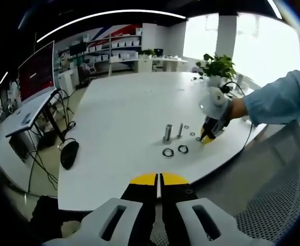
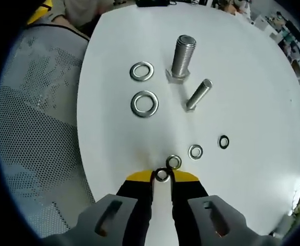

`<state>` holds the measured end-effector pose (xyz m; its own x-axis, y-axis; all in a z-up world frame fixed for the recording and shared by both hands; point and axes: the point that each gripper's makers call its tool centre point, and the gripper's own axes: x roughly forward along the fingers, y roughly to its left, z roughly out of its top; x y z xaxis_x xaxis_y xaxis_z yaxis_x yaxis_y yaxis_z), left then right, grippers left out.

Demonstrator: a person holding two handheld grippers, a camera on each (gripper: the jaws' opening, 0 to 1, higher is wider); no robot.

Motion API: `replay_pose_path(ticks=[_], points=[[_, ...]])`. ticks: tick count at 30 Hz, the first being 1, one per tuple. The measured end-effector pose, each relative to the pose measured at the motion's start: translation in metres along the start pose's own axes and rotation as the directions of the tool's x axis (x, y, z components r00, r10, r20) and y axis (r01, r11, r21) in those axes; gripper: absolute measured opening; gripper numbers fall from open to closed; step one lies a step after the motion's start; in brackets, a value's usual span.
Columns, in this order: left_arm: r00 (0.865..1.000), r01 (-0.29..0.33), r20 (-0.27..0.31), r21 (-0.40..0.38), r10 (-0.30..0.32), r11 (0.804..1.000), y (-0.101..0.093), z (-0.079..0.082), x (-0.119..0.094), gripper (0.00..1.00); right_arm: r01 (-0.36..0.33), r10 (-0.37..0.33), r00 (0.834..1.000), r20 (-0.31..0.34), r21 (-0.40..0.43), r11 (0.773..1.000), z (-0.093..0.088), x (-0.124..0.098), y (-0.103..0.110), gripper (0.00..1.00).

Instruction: Place the washer onto the threaded stud by aligning its center hole with the stud, sliding it down to the base, and recovering from edge contact or off-axis alignment until the washer reaches the visible bottom stop.

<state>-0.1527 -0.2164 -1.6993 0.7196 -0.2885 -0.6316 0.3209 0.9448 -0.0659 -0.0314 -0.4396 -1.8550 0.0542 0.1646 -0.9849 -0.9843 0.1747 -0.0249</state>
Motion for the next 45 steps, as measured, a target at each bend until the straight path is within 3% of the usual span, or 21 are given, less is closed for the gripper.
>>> replay_pose_path(ticks=[29, 30, 31, 32, 34, 39, 45], points=[[1.000, 0.001, -0.007, 0.001, -0.001, 1.000, 0.000, -0.001, 0.000, 0.00, 0.000, 0.000, 0.997, 0.076, 0.000, 1.000, 0.001, -0.013, 0.012, 0.14], [1.000, 0.000, -0.006, 0.001, 0.000, 1.000, 0.000, -0.001, 0.000, 0.00, 0.000, 0.000, 0.997, 0.081, -0.001, 1.000, 0.002, -0.015, 0.011, 0.05], [1.000, 0.000, -0.006, 0.001, 0.000, 1.000, 0.000, -0.001, 0.000, 0.00, -0.009, 0.013, 0.996, 0.089, -0.044, 0.999, 0.004, -0.019, 0.012, 0.03], [1.000, 0.000, -0.005, 0.001, 0.000, 1.000, 0.000, -0.001, 0.000, 0.00, 0.002, -0.001, 0.996, 0.094, -0.013, 1.000, 0.004, -0.020, 0.010, 0.03], [1.000, 0.000, -0.006, 0.001, 0.000, 1.000, 0.000, -0.001, 0.000, 0.00, -0.005, 0.006, 0.994, 0.110, -0.009, 1.000, 0.007, -0.023, 0.009, 0.03], [1.000, -0.001, -0.004, 0.000, 0.001, 1.000, 0.000, -0.001, 0.000, 0.00, 0.004, -0.002, 0.997, 0.071, -0.024, 1.000, -0.001, -0.013, 0.006, 0.03], [1.000, 0.000, -0.008, 0.001, 0.000, 1.000, 0.000, -0.001, 0.000, 0.00, 0.013, -0.013, 0.996, 0.093, -0.002, 1.000, 0.003, -0.018, 0.004, 0.03]])
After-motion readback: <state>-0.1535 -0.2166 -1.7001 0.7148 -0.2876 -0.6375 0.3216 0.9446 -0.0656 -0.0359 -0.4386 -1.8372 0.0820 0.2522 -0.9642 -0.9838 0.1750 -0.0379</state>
